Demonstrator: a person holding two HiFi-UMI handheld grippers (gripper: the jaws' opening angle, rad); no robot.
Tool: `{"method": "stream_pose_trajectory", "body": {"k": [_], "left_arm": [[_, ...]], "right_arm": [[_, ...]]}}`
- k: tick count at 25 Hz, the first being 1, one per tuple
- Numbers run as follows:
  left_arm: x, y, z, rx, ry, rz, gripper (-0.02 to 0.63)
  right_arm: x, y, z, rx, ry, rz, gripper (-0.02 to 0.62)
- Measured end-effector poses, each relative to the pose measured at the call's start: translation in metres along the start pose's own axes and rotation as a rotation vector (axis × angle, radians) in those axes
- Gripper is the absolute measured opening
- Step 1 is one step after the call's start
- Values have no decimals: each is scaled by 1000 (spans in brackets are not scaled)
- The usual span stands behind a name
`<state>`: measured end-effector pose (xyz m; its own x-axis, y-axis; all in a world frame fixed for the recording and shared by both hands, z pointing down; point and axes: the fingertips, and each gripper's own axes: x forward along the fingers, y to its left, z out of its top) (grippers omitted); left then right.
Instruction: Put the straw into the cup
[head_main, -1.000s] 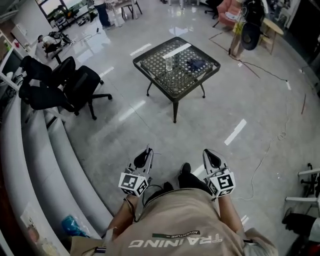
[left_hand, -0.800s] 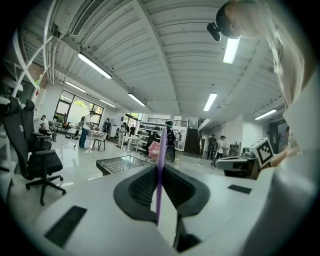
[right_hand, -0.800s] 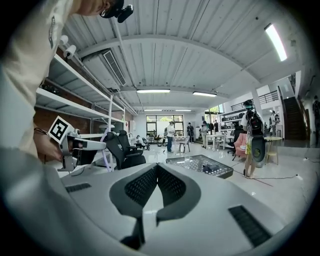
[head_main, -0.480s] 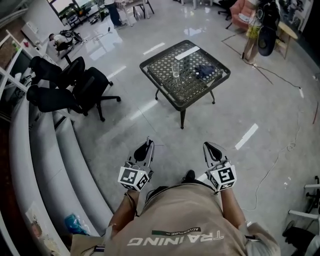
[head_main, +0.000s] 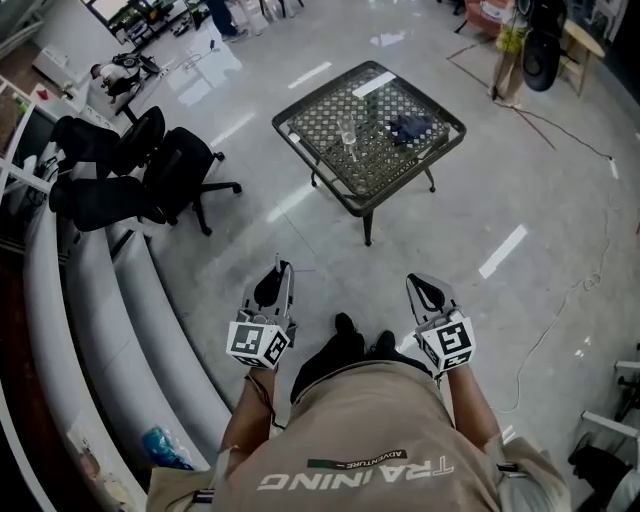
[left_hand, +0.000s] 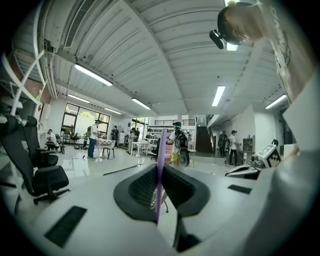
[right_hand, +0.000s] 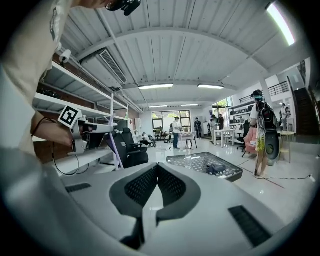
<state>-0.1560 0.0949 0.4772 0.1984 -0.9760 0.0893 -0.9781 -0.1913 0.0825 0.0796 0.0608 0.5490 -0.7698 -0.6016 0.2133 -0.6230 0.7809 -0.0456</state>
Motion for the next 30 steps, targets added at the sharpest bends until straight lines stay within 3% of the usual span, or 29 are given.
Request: {"method": "stream_pose_trajectory", "body": {"k": [6, 12, 21, 30], "left_arm": [[47, 17, 1, -39, -17, -40, 43], [91, 64, 15, 92, -29, -64, 43], [154, 133, 9, 42, 9, -142, 43], [223, 145, -5, -52, 62, -177, 43]], "right_arm": [[38, -16, 19, -2, 10, 7, 17], [104, -22, 47, -46, -3, 3, 17], [188, -26, 76, -70, -28, -49, 17], [218, -69, 75, -41, 11, -86, 17]]}}
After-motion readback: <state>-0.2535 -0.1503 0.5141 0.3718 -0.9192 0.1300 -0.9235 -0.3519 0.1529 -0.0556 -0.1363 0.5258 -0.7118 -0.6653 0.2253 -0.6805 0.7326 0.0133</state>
